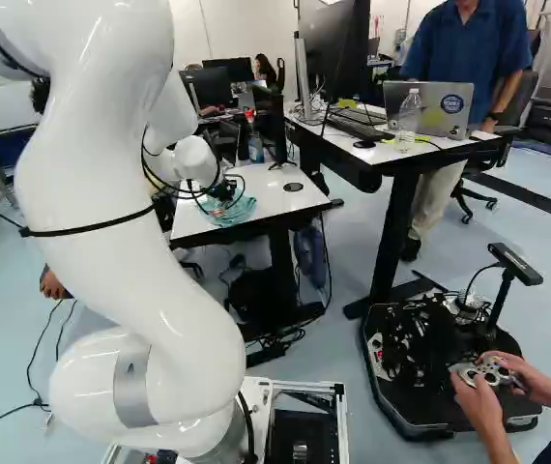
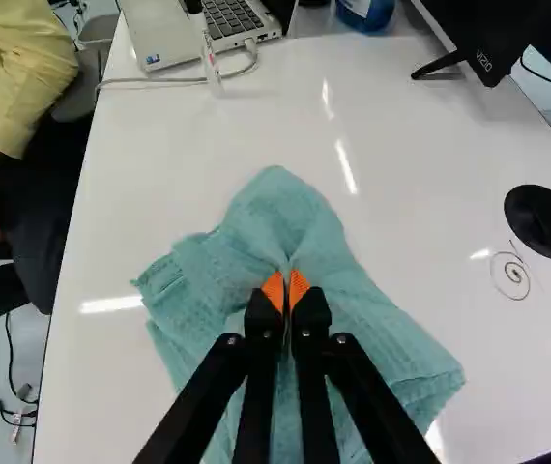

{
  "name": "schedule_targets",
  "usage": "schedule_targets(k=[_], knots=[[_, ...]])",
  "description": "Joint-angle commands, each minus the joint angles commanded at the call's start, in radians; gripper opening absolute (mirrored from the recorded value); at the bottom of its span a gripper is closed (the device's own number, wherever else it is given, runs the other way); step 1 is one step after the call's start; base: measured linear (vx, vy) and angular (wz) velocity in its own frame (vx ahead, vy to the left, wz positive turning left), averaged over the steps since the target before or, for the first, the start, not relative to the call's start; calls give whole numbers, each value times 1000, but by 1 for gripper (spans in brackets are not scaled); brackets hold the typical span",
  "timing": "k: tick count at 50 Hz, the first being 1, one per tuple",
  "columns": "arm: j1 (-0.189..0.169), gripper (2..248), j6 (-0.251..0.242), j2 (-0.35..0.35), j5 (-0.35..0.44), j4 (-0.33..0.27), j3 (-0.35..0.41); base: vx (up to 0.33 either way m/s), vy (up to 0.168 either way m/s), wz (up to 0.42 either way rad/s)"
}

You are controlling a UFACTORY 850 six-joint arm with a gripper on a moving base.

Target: Clean the table with the green towel

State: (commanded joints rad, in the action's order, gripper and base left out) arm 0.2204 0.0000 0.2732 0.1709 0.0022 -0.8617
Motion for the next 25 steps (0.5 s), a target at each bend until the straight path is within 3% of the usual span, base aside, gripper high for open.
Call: schedule_targets(k=[25], knots=[[0,25,0,0,0,0,0,0,0,0]])
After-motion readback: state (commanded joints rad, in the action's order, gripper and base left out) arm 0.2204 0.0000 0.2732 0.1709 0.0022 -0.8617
